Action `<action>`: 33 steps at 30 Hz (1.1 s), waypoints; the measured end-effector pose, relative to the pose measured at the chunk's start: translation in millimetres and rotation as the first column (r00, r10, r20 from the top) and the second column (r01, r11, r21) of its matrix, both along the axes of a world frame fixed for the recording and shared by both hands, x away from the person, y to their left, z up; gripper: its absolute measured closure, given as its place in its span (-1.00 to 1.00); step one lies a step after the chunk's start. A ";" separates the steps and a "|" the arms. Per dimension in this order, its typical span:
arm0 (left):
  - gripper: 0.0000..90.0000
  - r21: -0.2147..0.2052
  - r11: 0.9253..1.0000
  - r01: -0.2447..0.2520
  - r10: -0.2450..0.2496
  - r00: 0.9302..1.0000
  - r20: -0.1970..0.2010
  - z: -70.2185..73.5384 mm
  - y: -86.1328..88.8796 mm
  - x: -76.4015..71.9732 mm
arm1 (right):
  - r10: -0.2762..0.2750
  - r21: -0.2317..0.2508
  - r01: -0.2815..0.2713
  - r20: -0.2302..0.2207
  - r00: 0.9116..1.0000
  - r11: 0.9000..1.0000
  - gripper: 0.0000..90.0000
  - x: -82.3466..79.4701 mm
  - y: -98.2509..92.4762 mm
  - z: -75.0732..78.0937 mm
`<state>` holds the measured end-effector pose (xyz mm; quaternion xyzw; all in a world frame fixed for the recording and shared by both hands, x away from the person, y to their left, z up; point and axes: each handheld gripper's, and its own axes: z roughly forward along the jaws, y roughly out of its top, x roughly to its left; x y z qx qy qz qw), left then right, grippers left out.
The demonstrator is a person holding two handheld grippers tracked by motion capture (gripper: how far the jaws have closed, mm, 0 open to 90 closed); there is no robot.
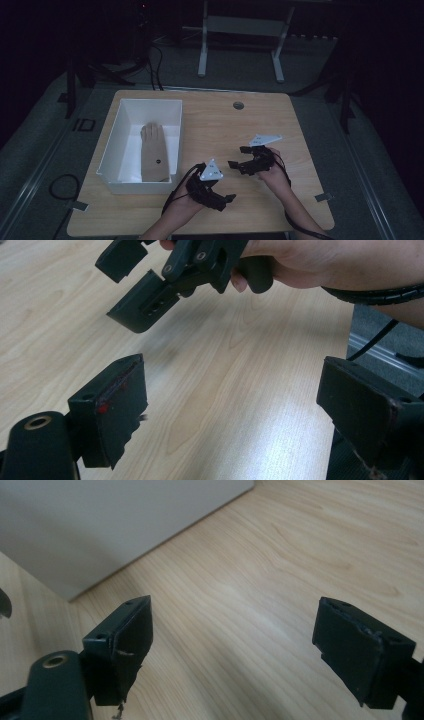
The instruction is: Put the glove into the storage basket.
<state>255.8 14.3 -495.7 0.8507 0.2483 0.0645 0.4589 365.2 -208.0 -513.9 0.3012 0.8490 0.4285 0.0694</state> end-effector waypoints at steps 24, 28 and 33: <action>-0.71 -0.023 0.996 0.081 -0.083 0.994 -0.065 -64.3 -20.8 8.6 | -0.019 -0.010 0.020 0.021 1.000 1.000 -0.69 -17.7 -36.3 -34.9; -0.71 -0.058 0.994 0.094 -0.098 0.992 -0.079 -69.4 -19.0 8.5 | -0.024 -0.021 0.024 0.019 1.000 0.999 -0.69 -18.8 -43.0 -41.5; -0.71 -0.064 0.994 0.084 -0.088 0.994 -0.066 -69.0 -16.8 7.8 | -0.038 -0.016 0.038 0.012 0.999 0.999 -0.69 -19.3 -51.8 -47.1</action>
